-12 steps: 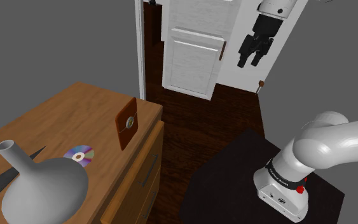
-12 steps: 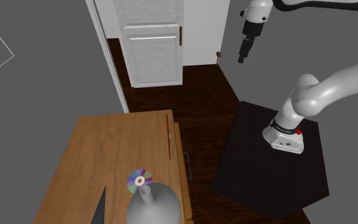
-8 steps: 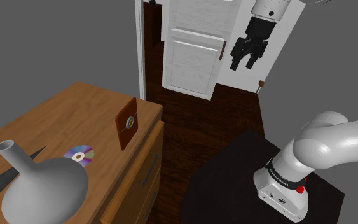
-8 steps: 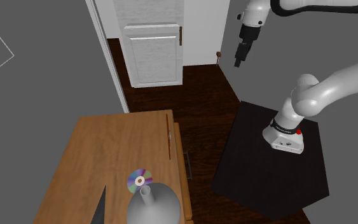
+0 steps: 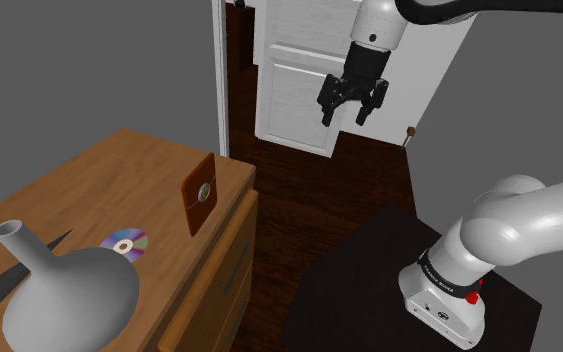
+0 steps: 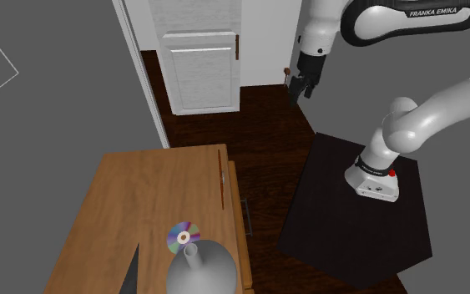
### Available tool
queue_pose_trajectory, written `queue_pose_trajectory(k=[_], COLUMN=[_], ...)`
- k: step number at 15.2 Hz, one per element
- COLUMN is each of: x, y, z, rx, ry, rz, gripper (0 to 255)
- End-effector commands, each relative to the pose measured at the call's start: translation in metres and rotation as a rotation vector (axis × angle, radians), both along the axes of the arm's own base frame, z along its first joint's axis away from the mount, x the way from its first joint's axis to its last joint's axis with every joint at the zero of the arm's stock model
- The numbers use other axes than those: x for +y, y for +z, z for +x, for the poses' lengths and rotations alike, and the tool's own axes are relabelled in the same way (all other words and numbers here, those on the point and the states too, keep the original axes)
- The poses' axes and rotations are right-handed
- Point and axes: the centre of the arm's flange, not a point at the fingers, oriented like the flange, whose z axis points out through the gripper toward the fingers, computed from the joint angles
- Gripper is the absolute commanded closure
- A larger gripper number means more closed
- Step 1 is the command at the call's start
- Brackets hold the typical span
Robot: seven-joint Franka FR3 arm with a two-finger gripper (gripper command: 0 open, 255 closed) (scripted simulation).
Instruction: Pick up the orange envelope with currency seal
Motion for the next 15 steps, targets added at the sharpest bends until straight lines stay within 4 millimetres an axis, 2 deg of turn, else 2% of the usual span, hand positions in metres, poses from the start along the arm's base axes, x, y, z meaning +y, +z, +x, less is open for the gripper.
queue_pose_trajectory(k=[1, 8, 15], x=[0.026, 0.108, 0.181], y=[-0.006, -0.034, -0.066], z=[0.005, 0.047, 0.102], rx=[0.006, 0.026, 0.047], ry=[-0.057, -0.238, -0.418], rz=[-0.007, -0.034, -0.061], gripper=[0, 0, 0])
